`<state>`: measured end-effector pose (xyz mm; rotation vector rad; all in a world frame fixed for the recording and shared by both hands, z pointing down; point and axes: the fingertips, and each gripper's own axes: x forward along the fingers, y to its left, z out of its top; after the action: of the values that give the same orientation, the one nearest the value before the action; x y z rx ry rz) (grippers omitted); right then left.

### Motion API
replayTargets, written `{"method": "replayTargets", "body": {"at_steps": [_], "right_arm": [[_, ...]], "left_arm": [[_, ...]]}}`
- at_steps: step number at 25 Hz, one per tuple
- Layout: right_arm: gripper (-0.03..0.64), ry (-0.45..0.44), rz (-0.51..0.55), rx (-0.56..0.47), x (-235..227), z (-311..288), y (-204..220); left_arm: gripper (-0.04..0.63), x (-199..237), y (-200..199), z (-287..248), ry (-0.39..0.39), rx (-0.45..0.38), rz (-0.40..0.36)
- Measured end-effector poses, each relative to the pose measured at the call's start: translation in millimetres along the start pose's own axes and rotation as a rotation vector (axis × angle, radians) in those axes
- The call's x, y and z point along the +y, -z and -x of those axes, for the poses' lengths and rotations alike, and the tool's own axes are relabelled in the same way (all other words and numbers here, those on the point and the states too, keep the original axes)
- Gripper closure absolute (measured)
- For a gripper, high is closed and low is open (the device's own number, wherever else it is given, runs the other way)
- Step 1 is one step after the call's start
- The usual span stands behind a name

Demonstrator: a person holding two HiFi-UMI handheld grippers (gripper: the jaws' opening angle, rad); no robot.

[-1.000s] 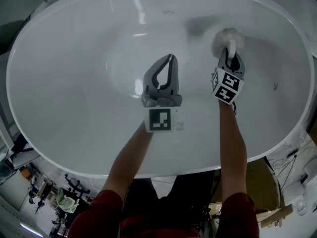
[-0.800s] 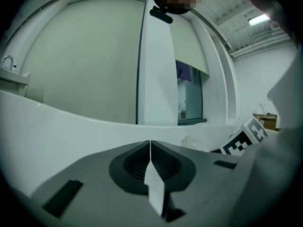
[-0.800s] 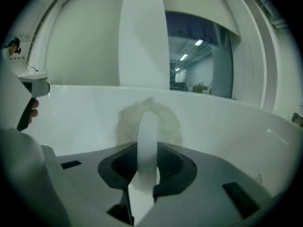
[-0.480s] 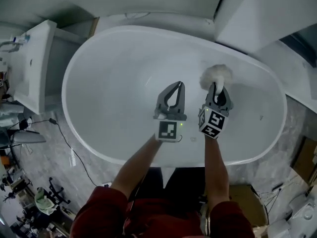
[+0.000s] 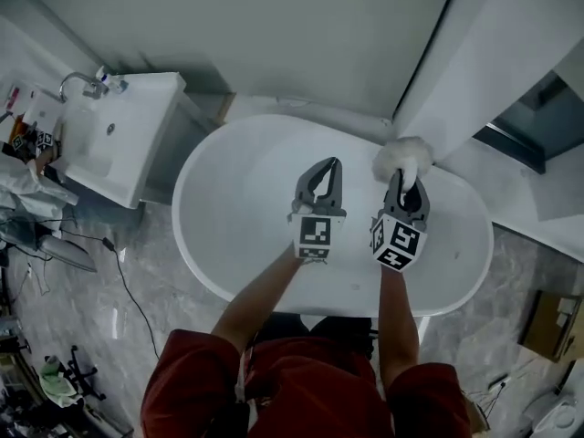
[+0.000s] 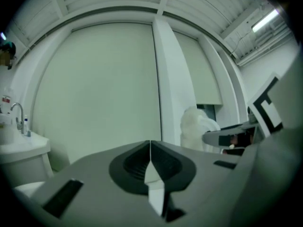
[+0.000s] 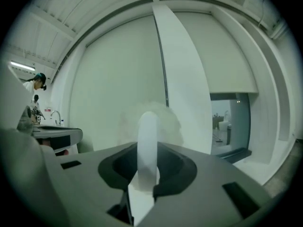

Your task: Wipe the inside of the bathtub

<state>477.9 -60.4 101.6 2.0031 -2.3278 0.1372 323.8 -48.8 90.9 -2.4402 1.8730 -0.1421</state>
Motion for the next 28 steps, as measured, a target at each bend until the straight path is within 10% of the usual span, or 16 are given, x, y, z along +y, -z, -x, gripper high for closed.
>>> {"method": "replayTargets", "body": {"at_steps": [13,28], "right_arm": [[0.523,0.016,0.085,-0.253,-1.7,85.4,-172.3],[0.523,-0.047,0.113,-0.317,7.7,101.6,-204.6]], "left_arm": [[0.578,-7.7,-153.0,36.5,0.0,-0.179,0.029],[0.58,-19.1,-204.8,63.8,-0.02,-0.291,-0.036]]}}
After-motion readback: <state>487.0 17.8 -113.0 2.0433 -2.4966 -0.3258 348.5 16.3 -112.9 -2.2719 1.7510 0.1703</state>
